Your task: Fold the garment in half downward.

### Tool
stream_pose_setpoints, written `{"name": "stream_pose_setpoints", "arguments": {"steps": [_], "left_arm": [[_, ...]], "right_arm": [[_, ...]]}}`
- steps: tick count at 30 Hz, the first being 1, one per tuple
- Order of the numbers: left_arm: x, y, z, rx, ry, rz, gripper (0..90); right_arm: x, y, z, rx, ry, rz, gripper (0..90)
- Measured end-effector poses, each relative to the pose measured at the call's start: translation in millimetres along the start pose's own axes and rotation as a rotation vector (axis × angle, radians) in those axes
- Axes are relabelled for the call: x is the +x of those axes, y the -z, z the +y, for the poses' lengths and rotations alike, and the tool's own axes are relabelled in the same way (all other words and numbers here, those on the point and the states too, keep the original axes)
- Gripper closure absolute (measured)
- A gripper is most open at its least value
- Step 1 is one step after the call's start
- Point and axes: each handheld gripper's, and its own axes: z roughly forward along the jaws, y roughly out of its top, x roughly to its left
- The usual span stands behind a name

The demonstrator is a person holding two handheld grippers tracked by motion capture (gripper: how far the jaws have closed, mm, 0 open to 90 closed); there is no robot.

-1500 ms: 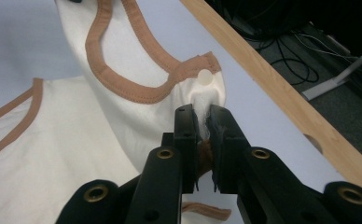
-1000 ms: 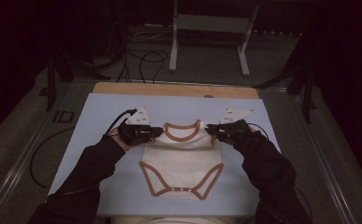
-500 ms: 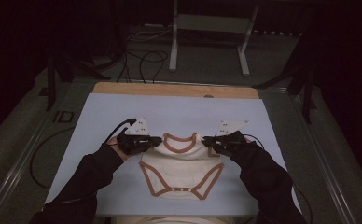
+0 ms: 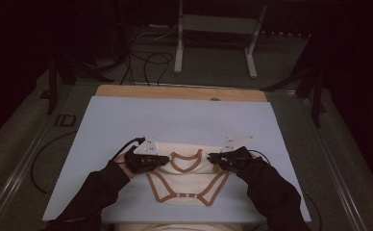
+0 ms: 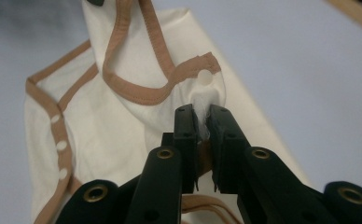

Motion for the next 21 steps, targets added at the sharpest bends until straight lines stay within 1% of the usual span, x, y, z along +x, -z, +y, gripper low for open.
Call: {"name": "stream_pose_setpoints", "arguments": {"steps": [3,4,5,7,9,10,11,13,14,15,16,17,18,19,20,21], "left_arm": [[-0.7,-5.0,-9.5,0.016,0.02,-0.007,86.8],[-0.5,-6.5,-12.6,0.019,0.035,-0.012,86.8],[-0.6,-7.6,-15.2,0.026,0.041,-0.014,86.8],[-3.4,-9.3,-19.4,0.034,0.041,-0.023,86.7],[-6.6,-11.8,-23.3,0.046,0.045,-0.03,86.7],[-7.3,-13.7,-25.6,0.053,0.059,-0.039,86.6],[-8.5,-15.6,-27.9,0.056,0.065,-0.043,86.5],[-10.1,-18.9,-32.2,0.064,0.072,-0.059,86.3],[-10.4,-20.6,-34.3,0.07,0.074,-0.051,86.3],[-9.5,-22.2,-36.4,0.076,0.086,-0.05,85.9],[-8.6,-23.4,-38.6,0.075,0.097,-0.047,85.3],[-7.3,-23.9,-40.5,0.072,0.107,-0.044,83.4],[-6.0,-24.1,-42.0,0.067,0.117,-0.044,79.6],[-4.2,-23.5,-43.1,0.057,0.125,-0.039,72.8],[-1.5,-22.1,-43.9,0.046,0.148,-0.041,66.6],[0.9,-20.3,-44.4,0.036,0.163,-0.039,63.2]], "right_arm": [[4.1,-6.9,-7.4,0.018,-0.019,0.02,82.6],[5.9,-9.4,-9.8,0.027,-0.024,0.025,82.5],[7.4,-11.8,-12.3,0.032,-0.033,0.027,82.5],[9.8,-15.0,-16.6,0.046,-0.027,0.031,82.5],[15.7,-16.5,-18.6,0.053,-0.027,0.032,82.4],[16.8,-17.7,-20.2,0.063,-0.001,0.032,82.3],[18.3,-19.4,-21.7,0.069,-0.014,0.025,82.3],[18.5,-23.3,-26.2,0.085,-0.01,0.033,82.0],[19.2,-24.7,-27.8,0.09,-0.035,0.035,82.0],[18.6,-26.6,-29.9,0.094,-0.04,0.042,81.7],[20.4,-28.2,-30.5,0.104,-0.088,0.041,81.3],[18.3,-29.8,-32.0,0.108,-0.094,0.039,80.5],[15.3,-30.8,-33.2,0.11,-0.084,0.037,78.1],[13.9,-31.5,-33.7,0.112,-0.085,0.035,75.2],[13.3,-31.8,-33.5,0.12,-0.097,0.038,70.5],[11.8,-32.3,-33.5,0.124,-0.096,0.048,66.6]]}}
